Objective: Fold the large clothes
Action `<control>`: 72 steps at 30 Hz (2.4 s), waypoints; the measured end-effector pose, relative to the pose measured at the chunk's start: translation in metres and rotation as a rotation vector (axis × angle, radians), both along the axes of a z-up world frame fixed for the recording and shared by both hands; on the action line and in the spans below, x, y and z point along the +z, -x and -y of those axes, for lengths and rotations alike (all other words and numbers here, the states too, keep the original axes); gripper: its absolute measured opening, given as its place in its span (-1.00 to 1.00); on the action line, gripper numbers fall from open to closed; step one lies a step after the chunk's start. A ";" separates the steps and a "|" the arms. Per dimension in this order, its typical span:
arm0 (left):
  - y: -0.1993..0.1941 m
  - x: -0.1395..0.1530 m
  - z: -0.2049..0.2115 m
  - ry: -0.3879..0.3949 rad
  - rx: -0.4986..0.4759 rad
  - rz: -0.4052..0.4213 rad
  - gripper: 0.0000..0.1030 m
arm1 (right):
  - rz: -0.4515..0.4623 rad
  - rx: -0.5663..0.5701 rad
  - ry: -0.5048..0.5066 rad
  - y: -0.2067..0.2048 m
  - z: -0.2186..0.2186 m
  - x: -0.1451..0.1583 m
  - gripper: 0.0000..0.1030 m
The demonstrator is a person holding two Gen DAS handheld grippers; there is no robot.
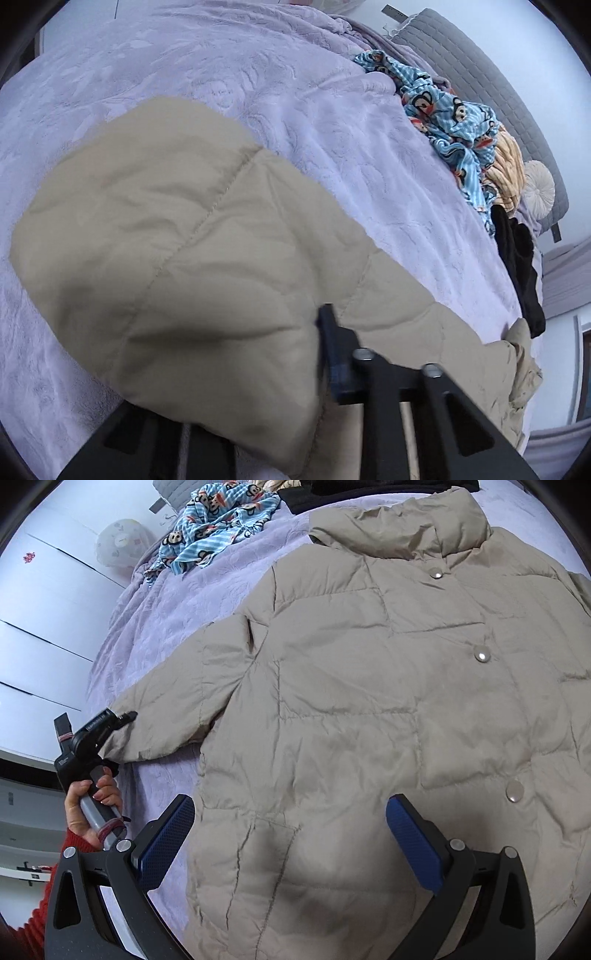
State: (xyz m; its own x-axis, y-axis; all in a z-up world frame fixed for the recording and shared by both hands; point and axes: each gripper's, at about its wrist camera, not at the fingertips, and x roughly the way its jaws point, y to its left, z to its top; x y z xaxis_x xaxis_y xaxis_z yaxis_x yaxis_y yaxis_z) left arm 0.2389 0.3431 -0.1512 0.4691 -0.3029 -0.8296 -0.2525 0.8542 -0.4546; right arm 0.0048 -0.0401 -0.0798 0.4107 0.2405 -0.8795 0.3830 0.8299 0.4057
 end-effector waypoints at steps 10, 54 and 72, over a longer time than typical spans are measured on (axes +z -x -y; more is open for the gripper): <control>0.028 0.114 0.029 -0.062 -0.211 0.295 -0.85 | 0.066 -0.052 -0.181 -0.080 -0.001 -0.014 -0.69; 0.168 0.118 0.364 -0.320 -0.859 0.331 0.92 | 0.009 -0.108 0.057 0.087 0.191 0.005 0.27; 0.016 0.009 0.239 0.117 -0.427 -0.058 -0.54 | 0.150 0.489 0.819 -0.077 -0.001 0.012 -0.12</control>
State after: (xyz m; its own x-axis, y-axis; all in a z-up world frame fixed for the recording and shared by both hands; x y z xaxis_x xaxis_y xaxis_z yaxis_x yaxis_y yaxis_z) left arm 0.2234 0.1042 -0.1427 0.2357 -0.5525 -0.7995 0.0839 0.8312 -0.5496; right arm 0.0815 -0.0388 -0.0674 0.5496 -0.2498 -0.7972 -0.0889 0.9313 -0.3531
